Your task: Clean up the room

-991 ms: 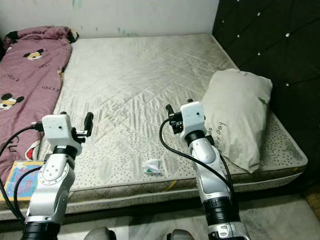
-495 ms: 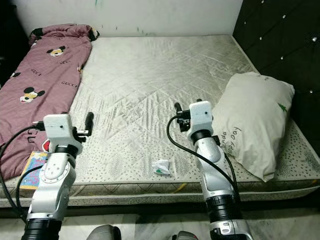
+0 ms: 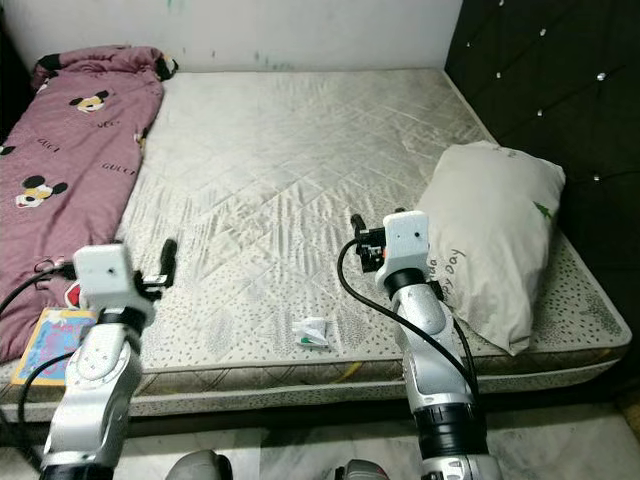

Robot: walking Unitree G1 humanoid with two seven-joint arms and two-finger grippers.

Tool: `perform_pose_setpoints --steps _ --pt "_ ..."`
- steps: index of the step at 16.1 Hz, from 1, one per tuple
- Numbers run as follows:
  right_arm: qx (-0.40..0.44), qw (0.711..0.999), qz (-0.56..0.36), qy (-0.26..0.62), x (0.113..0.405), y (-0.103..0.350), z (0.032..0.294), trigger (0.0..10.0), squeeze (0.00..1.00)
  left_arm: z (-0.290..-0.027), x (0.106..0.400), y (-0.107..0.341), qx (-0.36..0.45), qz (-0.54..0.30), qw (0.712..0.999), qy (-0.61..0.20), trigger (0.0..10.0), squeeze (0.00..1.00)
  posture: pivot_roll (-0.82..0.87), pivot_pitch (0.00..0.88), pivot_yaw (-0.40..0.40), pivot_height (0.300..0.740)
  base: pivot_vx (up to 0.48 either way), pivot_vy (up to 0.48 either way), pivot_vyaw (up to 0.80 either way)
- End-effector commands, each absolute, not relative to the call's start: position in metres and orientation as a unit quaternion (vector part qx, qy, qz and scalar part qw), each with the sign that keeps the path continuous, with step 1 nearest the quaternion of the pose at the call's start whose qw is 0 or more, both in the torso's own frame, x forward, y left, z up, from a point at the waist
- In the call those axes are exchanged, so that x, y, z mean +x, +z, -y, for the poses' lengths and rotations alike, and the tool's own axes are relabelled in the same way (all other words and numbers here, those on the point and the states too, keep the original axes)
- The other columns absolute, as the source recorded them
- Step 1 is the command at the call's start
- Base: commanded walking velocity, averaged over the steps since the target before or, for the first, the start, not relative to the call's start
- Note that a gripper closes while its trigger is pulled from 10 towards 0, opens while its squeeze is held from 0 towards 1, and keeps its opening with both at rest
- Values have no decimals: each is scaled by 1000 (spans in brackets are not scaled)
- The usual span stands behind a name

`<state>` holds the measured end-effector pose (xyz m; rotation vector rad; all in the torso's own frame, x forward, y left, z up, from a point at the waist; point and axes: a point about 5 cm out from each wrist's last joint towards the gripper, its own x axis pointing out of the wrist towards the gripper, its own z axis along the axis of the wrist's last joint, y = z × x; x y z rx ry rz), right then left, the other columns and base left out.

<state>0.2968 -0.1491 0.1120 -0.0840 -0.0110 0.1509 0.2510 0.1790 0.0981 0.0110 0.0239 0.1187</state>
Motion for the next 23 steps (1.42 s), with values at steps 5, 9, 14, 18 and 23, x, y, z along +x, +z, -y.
perform_pose_setpoints --steps 5,9,14,18,23 --pt "-33 995 -2 90 286 110 145 10000 0 -185 244 101 10 -17 997 70 10000 0 -23 0 -4 740 0 0 0" --pt "-35 995 -8 96 287 110 144 10000 0 -182 248 102 9 -19 998 63 10000 0 -30 0 -2 740 0 0 0" --pt "-35 994 -1 99 288 113 145 10000 0 -181 252 104 11 -17 998 63 10000 0 -39 0 2 740 0 0 0" --pt "-32 994 1 100 289 114 145 10000 0 -181 254 104 11 -16 998 66 10000 0 -44 0 -1 714 0 0 0" --pt "-30 994 2 108 289 115 144 10000 0 -182 254 104 12 -16 997 72 10000 0 -43 0 -7 666 0 0 0"
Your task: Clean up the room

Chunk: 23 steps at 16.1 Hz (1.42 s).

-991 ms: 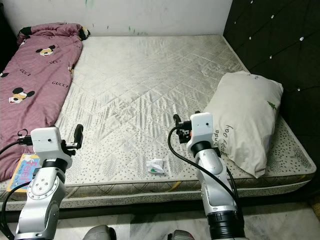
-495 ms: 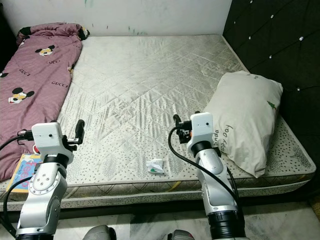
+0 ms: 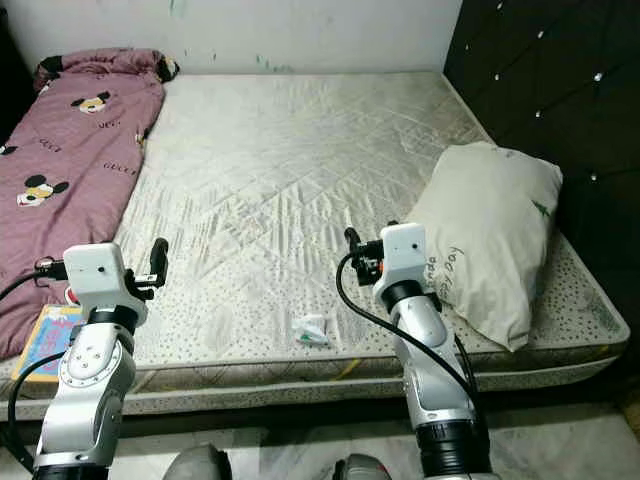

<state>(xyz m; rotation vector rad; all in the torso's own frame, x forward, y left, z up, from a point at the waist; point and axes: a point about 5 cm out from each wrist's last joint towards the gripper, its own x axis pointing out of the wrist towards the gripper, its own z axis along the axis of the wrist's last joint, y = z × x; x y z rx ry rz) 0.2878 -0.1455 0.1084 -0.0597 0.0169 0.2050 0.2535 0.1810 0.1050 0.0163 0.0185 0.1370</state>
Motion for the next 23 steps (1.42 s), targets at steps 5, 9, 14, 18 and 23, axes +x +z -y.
perform_pose_setpoints --steps 5,9,14,18,23 --pt "-29 994 3 110 290 115 144 10000 0 -181 256 105 16 -12 997 73 10000 0 -45 0 -4 634 0 0 0" --pt "-31 992 1 119 290 115 142 10000 0 -185 255 104 7 -16 996 92 10000 0 -45 0 -6 634 0 0 0" --pt "-34 990 -3 138 290 113 139 10000 0 -188 254 103 14 -16 993 112 10000 0 -42 0 -7 634 0 0 0" --pt "-32 989 -5 143 289 113 139 10000 0 -189 253 102 12 -19 993 115 10000 0 -44 0 -8 599 0 0 0" --pt "-26 988 -7 153 290 113 138 10000 0 -187 253 104 9 -12 994 106 10000 0 -44 0 -11 599 0 0 0"
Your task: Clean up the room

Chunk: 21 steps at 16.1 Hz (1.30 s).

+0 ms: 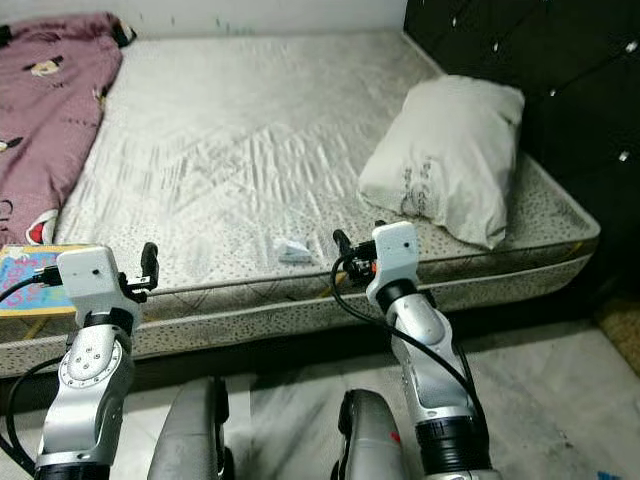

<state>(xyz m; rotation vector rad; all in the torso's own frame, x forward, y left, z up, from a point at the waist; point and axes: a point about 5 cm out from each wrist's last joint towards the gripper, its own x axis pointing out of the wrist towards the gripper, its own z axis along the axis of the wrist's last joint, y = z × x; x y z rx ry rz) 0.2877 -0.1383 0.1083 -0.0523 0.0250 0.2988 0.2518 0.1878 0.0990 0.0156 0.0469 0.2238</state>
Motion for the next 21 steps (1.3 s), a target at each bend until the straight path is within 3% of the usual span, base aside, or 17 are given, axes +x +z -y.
perform_pose_setpoints --steps 1,4,8,21 --pt "-27 988 -7 154 290 113 137 10000 0 -187 253 104 9 -12 994 105 10000 0 -45 0 -11 599 0 0 0" --pt "-35 986 0 164 289 115 135 10000 0 -186 253 105 6 -11 995 98 10000 0 -46 0 -9 599 172 0 138" --pt "-36 986 -2 164 290 115 135 10000 0 -185 254 105 5 -11 995 96 10000 0 -45 0 -8 599 272 0 745" --pt "-29 987 -9 160 291 112 136 10000 0 -182 255 104 -1 -14 996 86 10000 0 -45 0 -9 599 245 0 0"
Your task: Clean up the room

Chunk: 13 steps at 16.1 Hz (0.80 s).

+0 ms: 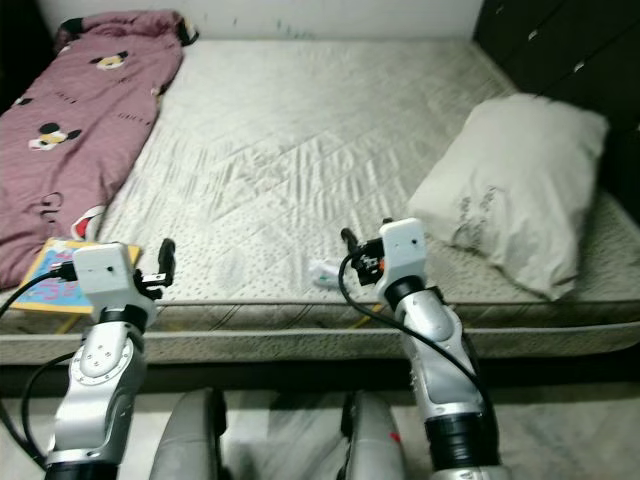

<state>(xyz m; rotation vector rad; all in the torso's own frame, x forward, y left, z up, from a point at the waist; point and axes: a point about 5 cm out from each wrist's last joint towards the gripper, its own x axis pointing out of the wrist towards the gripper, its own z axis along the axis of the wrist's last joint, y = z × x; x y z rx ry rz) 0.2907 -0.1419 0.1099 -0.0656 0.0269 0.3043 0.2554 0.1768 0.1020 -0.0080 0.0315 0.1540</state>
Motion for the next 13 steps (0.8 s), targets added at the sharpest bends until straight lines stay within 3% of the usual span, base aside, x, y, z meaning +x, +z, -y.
perform_pose_setpoints --steps 1,7,13 --pt "-29 987 -10 160 291 112 137 10000 0 -181 254 104 -1 -14 996 85 10000 0 -45 0 -8 599 262 0 0" --pt "-30 986 -12 162 292 111 137 10000 0 -180 255 103 -2 -15 997 79 10000 0 -45 0 -10 599 395 0 0" --pt "-30 986 -14 164 292 110 136 10000 0 -180 255 101 -2 -23 997 77 10000 0 -43 0 -7 599 0 0 0"
